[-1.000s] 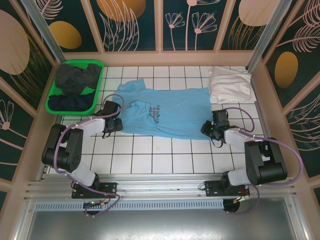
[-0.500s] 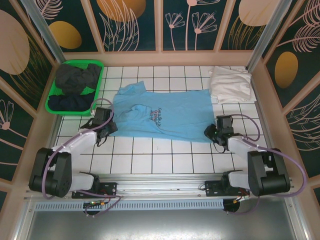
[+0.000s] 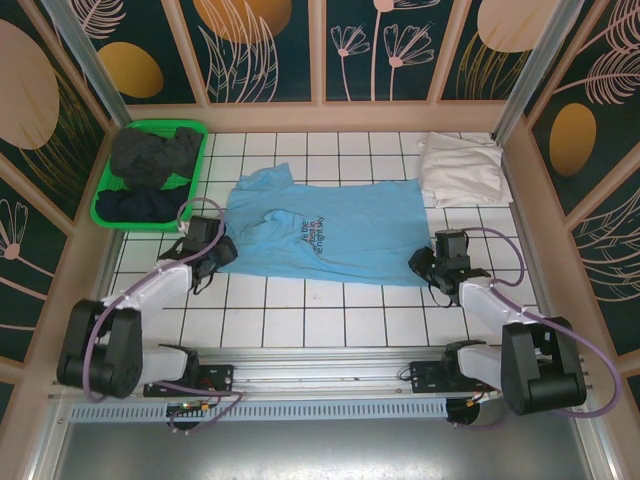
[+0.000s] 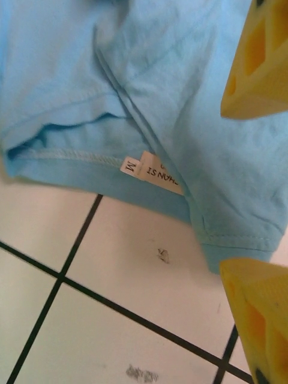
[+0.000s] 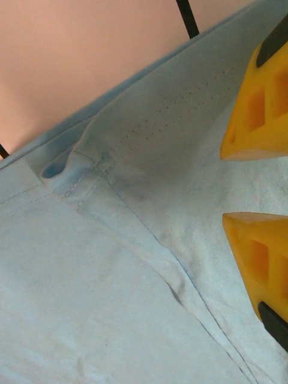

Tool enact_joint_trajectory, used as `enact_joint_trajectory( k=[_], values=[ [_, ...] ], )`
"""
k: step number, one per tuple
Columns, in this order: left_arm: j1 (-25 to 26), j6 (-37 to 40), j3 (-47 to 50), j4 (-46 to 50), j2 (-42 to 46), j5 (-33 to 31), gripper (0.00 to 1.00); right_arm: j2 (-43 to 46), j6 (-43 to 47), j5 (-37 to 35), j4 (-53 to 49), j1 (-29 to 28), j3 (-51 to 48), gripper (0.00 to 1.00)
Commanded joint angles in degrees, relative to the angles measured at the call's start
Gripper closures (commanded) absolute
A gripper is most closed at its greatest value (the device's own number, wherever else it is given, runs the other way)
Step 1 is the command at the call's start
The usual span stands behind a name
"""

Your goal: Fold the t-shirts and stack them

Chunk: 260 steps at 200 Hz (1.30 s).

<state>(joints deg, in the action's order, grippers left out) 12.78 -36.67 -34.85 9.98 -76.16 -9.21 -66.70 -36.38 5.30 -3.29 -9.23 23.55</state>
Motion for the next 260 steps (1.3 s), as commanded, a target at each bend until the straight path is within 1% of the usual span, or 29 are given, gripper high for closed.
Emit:
enact_joint_trajectory(
  k=[1, 11, 20, 29, 49, 60, 75, 87, 95, 104, 108, 112, 115, 118, 130, 137, 149, 166, 179, 186, 197, 204, 213, 224, 239, 260],
  values=[
    [-0.25, 1.63, -0.61, 0.70, -2.51, 1.74, 0.54, -1.35, 0.61, -0.96, -0.48, -0.44, 1.42, 0.71],
    [-0.25, 1.19, 0.59, 0.50, -1.60, 1.94, 0.70, -1.68, 0.69, -1.21, -0.70, -0.38, 1.34, 0.70],
    [-0.26, 0.83, 1.69, 0.61, 0.00, 2.00, 0.79, -1.81, 0.66, -1.88, -1.07, -0.31, 1.32, 0.70],
    [-0.21, 0.24, 2.81, 0.74, 2.08, 2.09, 0.85, -1.77, 0.74, -2.21, -1.31, -0.26, 1.16, 0.70],
    [-0.23, -0.75, 4.26, 2.07, 7.43, 1.39, 0.92, -2.09, 0.87, -2.92, -2.10, 0.25, 1.15, 0.70],
    [-0.25, -1.36, 4.75, 3.15, 10.54, 0.02, 1.00, -2.43, 0.87, -3.27, -2.41, 0.50, 1.19, 0.70],
    [-0.28, -1.90, 5.63, 4.13, 14.69, -1.57, 1.00, -3.09, 1.13, -3.37, -2.39, 1.01, 1.14, 0.70],
    [-0.21, -3.04, 6.09, 5.72, 17.36, -4.11, 1.00, -3.22, 1.21, -3.45, -2.36, 1.39, 1.02, 0.70],
    [-0.22, -3.64, 6.49, 6.73, 19.02, -5.16, 0.92, -2.94, 1.21, -3.39, -2.17, 1.63, 0.73, 0.70],
    [-0.22, -4.38, 6.94, 7.75, 20.80, -6.54, 0.89, -2.74, 1.23, -3.14, -1.65, 1.88, 0.38, 0.70],
    [-0.27, -4.54, 7.26, 7.94, 21.58, -6.91, 0.86, -2.74, 1.22, -2.84, -1.42, 1.94, 0.29, 0.70],
    [-0.21, -4.58, 7.61, 7.91, 22.32, -6.89, 0.80, -2.73, 1.35, -2.61, -1.35, 1.94, 0.27, 0.70],
    [-0.23, -4.64, 7.83, 7.83, 22.85, -6.73, 0.71, -2.74, 1.39, -2.51, -1.29, 1.94, 0.36, 0.70],
    [-0.21, -4.64, 8.06, 7.74, 23.29, -6.51, 0.67, -2.84, 1.51, -2.41, -1.24, 1.87, 0.42, 0.70],
    [-0.23, -4.82, 9.01, 6.12, 24.33, -4.94, 0.62, -3.20, 1.73, -1.83, -0.96, 1.94, 0.81, 0.70],
    [-0.29, -4.76, 9.46, 4.33, 24.24, -2.89, 0.56, -3.47, 1.93, -1.45, -0.97, 1.93, 1.12, 0.70],
    [-0.21, -4.18, 9.95, 0.83, 22.90, 1.17, 0.51, -3.79, 2.07, -0.96, -0.66, 1.94, 1.49, 0.70],
    [-0.22, -2.45, 9.18, -4.95, 17.49, 7.68, 0.49, -4.04, 2.04, -0.53, 0.24, 1.93, 1.50, 0.70],
    [-0.27, -0.71, 6.90, -6.30, 10.70, 9.83, 0.49, -4.22, 1.95, 0.11, 0.87, 1.90, 1.50, 0.70],
    [-0.25, 0.67, 5.28, -6.11, 6.95, 10.34, 0.46, -4.38, 1.82, 0.36, 1.13, 1.83, 1.50, 0.70],
    [-0.25, 2.22, 3.01, -5.41, 1.68, 9.05, 0.41, -4.58, 1.80, 0.67, 1.27, 1.81, 1.67, 0.70],
    [-0.25, 2.88, 1.85, -5.35, -0.74, 7.75, 0.40, -4.64, 1.69, 0.75, 1.31, 1.67, 1.71, 0.70],
    [-0.26, 3.29, 0.36, -5.04, -3.79, 6.18, 0.44, -4.58, 1.58, 0.85, 1.42, 1.52, 1.64, 0.70],
    [-0.22, 3.78, -1.40, -5.15, -6.35, 5.68, 0.50, -4.42, 1.44, 0.98, 1.57, 1.28, 1.51, 0.70],
    [-0.26, 4.22, -3.62, -3.75, -8.39, 4.69, 0.54, -4.17, 1.33, 0.86, 1.38, 1.24, 1.32, 0.70],
    [-0.21, 4.95, -5.61, -0.41, -9.09, 0.45, 0.54, -3.41, 1.50, 0.30, 1.06, 1.22, 0.88, 0.70]
  ],
)
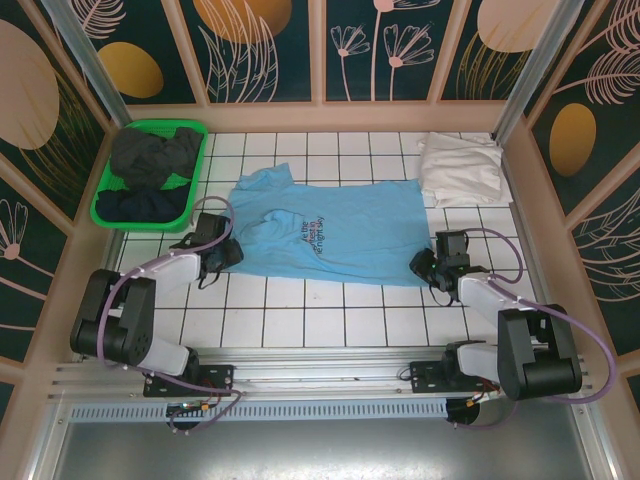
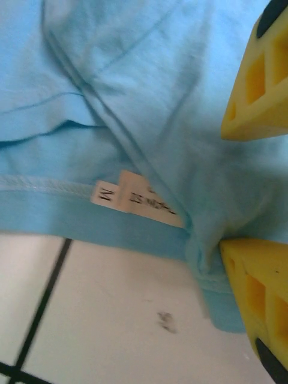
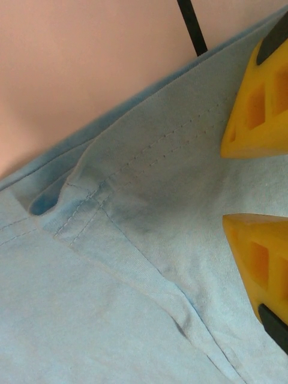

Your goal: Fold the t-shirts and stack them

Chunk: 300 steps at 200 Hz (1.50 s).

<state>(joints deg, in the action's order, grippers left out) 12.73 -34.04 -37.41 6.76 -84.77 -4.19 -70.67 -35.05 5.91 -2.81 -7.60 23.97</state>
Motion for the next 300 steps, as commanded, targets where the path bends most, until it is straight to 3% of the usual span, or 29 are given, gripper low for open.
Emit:
enact_joint_trajectory(
  k=[1, 27, 47, 74, 90, 103, 171, 214, 243, 263, 273, 284, 300],
  values=[
    [-0.17, 2.36, -3.04, 2.90, -0.48, -4.72, 0.54, 0.59, 0.16, -0.34, 0.55, -0.41, 0.42, 0.70],
    [-0.17, 4.01, -4.45, 5.83, -3.30, -5.92, 0.54, 0.26, 0.50, -1.22, 0.75, -0.40, 0.38, 0.70],
    [-0.25, 4.84, -4.63, 5.99, -5.46, -4.25, 0.64, -0.83, 0.77, -0.99, 0.92, -0.40, 0.90, 0.70],
    [-0.19, 5.61, -3.64, 7.03, -5.11, -2.85, 0.65, -1.39, 0.79, -1.72, 0.82, -0.25, 1.08, 0.70],
    [-0.21, 6.20, -3.08, 7.86, -4.05, -2.88, 0.80, -1.41, 0.77, -2.25, 0.46, 0.03, 1.25, 0.70],
    [-0.19, 6.05, -2.46, 8.61, -2.86, -4.33, 1.00, -1.40, 0.68, -2.62, 0.01, 0.29, 1.38, 0.70],
    [-0.17, -0.14, 2.09, 7.23, 9.10, -11.04, 1.00, -1.40, -0.98, -4.92, -1.45, 1.57, 1.08, 0.70],
    [-0.24, -1.73, 6.61, 2.52, 15.35, -10.58, 1.00, -0.97, -1.69, -4.91, -1.53, 1.86, 0.73, 0.71],
    [-0.21, -1.30, 7.87, 2.65, 19.01, -10.76, 0.93, -1.18, -1.68, -4.65, -1.32, 1.84, 0.46, 0.71],
    [-0.19, -2.13, 8.19, 4.96, 20.96, -11.85, 1.00, -1.40, -1.56, -4.57, -1.41, 1.83, 0.36, 0.71],
    [-0.21, -2.65, 8.23, 6.24, 21.56, -12.97, 0.91, -1.31, -1.51, -4.51, -1.40, 1.81, 0.38, 0.71],
    [-0.23, -3.07, 7.80, 7.64, 21.84, -14.18, 0.59, -1.31, -1.30, -4.33, -1.26, 1.84, 0.42, 0.71],
    [-0.23, -2.49, 7.28, 7.11, 21.85, -13.56, 0.50, -1.23, -1.09, -4.05, -1.15, 1.88, 0.59, 0.71]
  ],
)
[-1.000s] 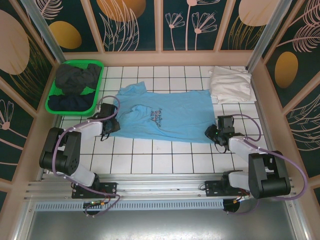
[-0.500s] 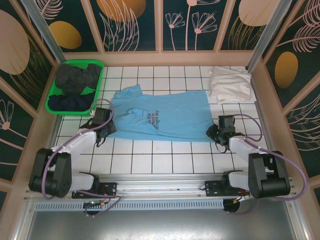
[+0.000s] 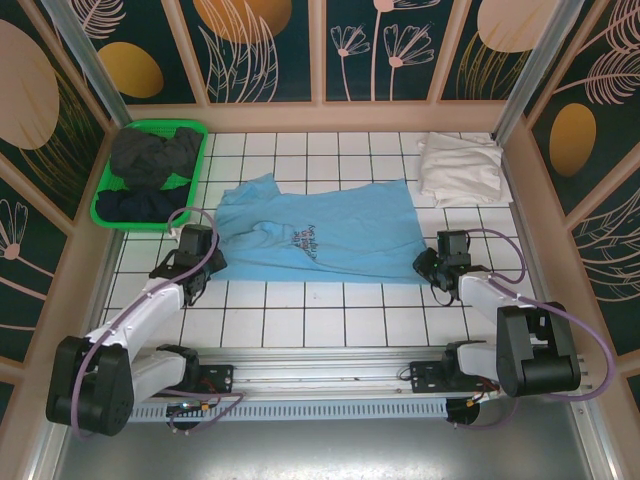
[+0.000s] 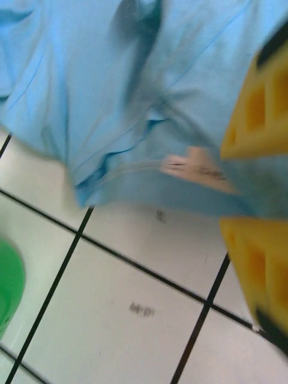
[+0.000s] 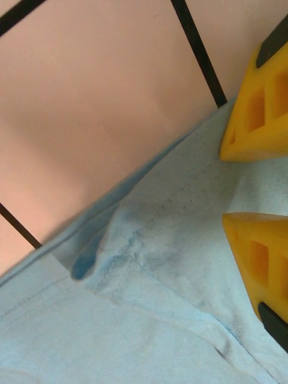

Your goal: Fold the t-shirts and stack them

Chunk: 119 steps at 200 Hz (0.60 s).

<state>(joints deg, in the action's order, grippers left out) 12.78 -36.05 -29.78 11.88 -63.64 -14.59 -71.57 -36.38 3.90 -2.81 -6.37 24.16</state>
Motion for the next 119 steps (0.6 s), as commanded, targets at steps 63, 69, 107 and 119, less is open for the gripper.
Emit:
enact_joint_trajectory(
  k=[63, 69, 107, 119],
  values=[
    [0.58, 14.51, -16.51, -7.57, -20.39, 19.37, 0.57, -0.41, 0.70, -1.05, -0.28, 0.66, 0.12, 0.71],
    [0.98, 16.42, -19.43, -6.72, -24.13, 20.31, 0.54, -0.48, 0.68, -0.94, -0.03, 0.61, 0.05, 0.71],
    [1.60, 24.67, -29.19, -3.80, -39.01, 25.62, 0.57, -0.50, 0.92, -0.78, -0.29, 0.69, 0.09, 0.71],
    [1.55, 25.11, -30.50, -3.30, -40.93, 27.81, 0.63, -0.33, 1.09, -1.13, -0.76, 0.75, 0.23, 0.71]
  ],
)
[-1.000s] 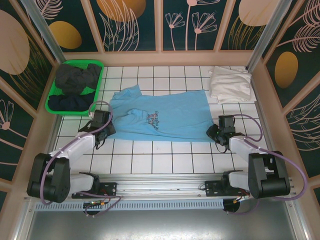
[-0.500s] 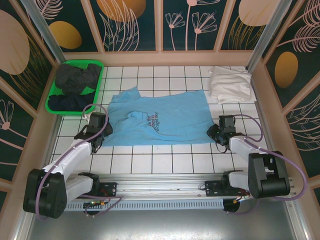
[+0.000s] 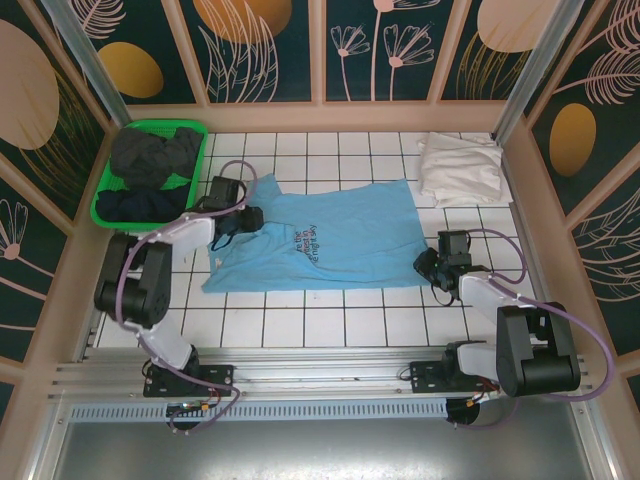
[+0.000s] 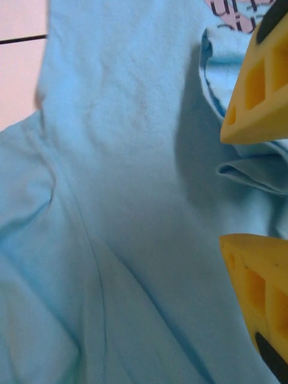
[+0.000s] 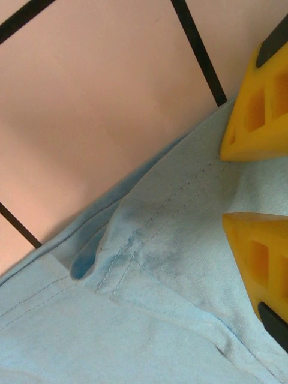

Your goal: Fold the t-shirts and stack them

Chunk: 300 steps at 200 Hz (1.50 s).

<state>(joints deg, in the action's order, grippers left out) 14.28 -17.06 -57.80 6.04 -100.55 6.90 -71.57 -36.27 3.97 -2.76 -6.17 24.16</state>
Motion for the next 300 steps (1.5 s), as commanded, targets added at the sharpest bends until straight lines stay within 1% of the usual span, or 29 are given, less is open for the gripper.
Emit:
enact_joint_trajectory(
  k=[1, 14, 26, 35, 46, 55, 68, 84, 113, 147, 165, 179, 192, 204, 209, 223, 231, 248, 251, 255, 260, 265, 268, 272, 278, 288, 296, 300],
  values=[
    [0.04, 6.05, -2.57, 2.51, -4.16, 6.48, 0.63, -0.33, 1.01, -1.22, -0.87, 0.55, 0.25, 0.71],
    [0.14, 5.56, -3.22, 2.11, -4.91, 8.37, 0.68, -0.07, 1.18, -1.33, -0.98, 0.64, 0.34, 0.71],
    [0.24, 5.22, -3.61, 2.11, -5.16, 10.04, 0.70, -0.06, 1.20, -1.32, -1.01, 0.73, 0.30, 0.71],
    [0.32, 5.19, -3.80, 2.36, -5.07, 10.89, 0.79, -0.06, 1.34, -1.42, -1.01, 0.88, 0.27, 0.71],
    [0.43, 5.01, -3.81, 2.40, -4.66, 11.33, 0.85, -0.19, 1.36, -1.25, -0.70, 0.98, 0.14, 0.71],
    [0.67, 4.93, -4.05, 2.92, -4.22, 11.14, 0.94, -0.32, 1.38, -1.15, -0.46, 1.10, 0.03, 0.71],
    [1.38, 5.08, -4.57, 3.72, -3.33, 9.61, 1.00, -0.41, 1.38, -0.90, -0.30, 1.21, 0.01, 0.71],
    [2.85, 5.82, -6.83, 6.27, -2.69, 6.17, 1.00, -0.50, 1.54, -0.59, -0.13, 1.30, 0.02, 0.71],
    [7.19, 7.18, -11.67, 11.58, -3.69, -1.08, 1.00, -0.43, 1.81, -0.54, -0.31, 1.51, 0.09, 0.71],
    [9.83, 4.98, -14.56, 16.79, -6.03, -12.97, 1.00, -0.31, 2.21, -0.45, -0.37, 1.67, -0.01, 0.71],
    [10.62, 3.17, -14.78, 18.03, -5.39, -17.57, 1.00, -0.41, 2.52, -0.30, -0.61, 1.77, 0.16, 0.71],
    [11.53, 1.63, -14.88, 18.97, -3.78, -20.77, 1.00, -0.50, 2.69, -0.27, -0.88, 1.77, 0.51, 0.71],
    [12.04, -0.89, -14.11, 20.31, -0.99, -26.48, 1.00, -0.42, 2.87, -0.09, -1.22, 1.76, 0.87, 0.71],
    [11.92, -3.97, -12.11, 21.36, 1.98, -33.65, 1.00, -0.12, 3.00, 0.05, -1.49, 1.77, 0.97, 0.71],
    [11.88, -4.85, -11.33, 22.04, 4.53, -35.75, 1.00, 0.06, 3.03, 0.00, -1.47, 1.78, 0.87, 0.71],
    [12.01, -8.21, -9.95, 24.00, 7.68, -41.60, 1.00, 0.61, 3.05, -0.26, -1.72, 1.77, 0.61, 0.71],
    [12.02, -8.62, -9.42, 23.63, 9.03, -41.53, 1.00, 0.77, 3.21, -0.19, -1.64, 1.84, 0.41, 0.71],
    [12.41, -7.75, -7.50, 18.35, 9.90, -36.72, 1.00, 0.91, 3.32, -0.36, -1.81, 1.87, 0.27, 0.71],
    [12.50, -7.45, -7.47, 17.64, 9.60, -35.52, 0.95, 0.91, 3.42, -0.36, -1.81, 1.87, 0.30, 0.71],
    [12.52, -7.03, -7.46, 16.96, 8.90, -33.56, 0.85, 0.95, 3.40, -0.43, -1.89, 1.82, 0.36, 0.71],
    [12.52, -6.72, -7.58, 15.99, 7.92, -31.16, 0.67, 0.80, 3.40, -0.38, -1.91, 1.82, 0.43, 0.71],
    [12.52, -6.80, -7.59, 15.06, 6.96, -30.28, 0.46, 0.84, 3.44, -0.34, -2.00, 1.83, 0.49, 0.71],
    [12.52, -6.91, -7.59, 14.75, 6.08, -30.02, 0.39, 0.90, 3.41, -0.29, -2.06, 1.80, 0.48, 0.71],
    [12.51, -6.93, -7.67, 14.22, 5.27, -29.63, 0.34, 0.97, 3.38, -0.23, -2.07, 1.86, 0.47, 0.71],
    [12.53, -6.62, -7.76, 13.64, 4.11, -29.22, 0.30, 1.07, 3.31, -0.11, -1.99, 1.86, 0.45, 0.71],
    [12.32, -6.36, -7.68, 12.35, 2.81, -29.65, 0.20, 1.36, 3.36, -0.10, -2.10, 1.84, 0.37, 0.71],
    [11.79, -6.71, -7.63, 11.82, 2.71, -29.61, 0.15, 1.59, 3.40, -0.10, -1.87, 1.85, 0.19, 0.71],
    [11.33, -6.88, -7.68, 11.80, 1.22, -29.09, 0.13, 1.67, 3.48, -0.10, -1.92, 1.87, 0.18, 0.71]
  ],
)
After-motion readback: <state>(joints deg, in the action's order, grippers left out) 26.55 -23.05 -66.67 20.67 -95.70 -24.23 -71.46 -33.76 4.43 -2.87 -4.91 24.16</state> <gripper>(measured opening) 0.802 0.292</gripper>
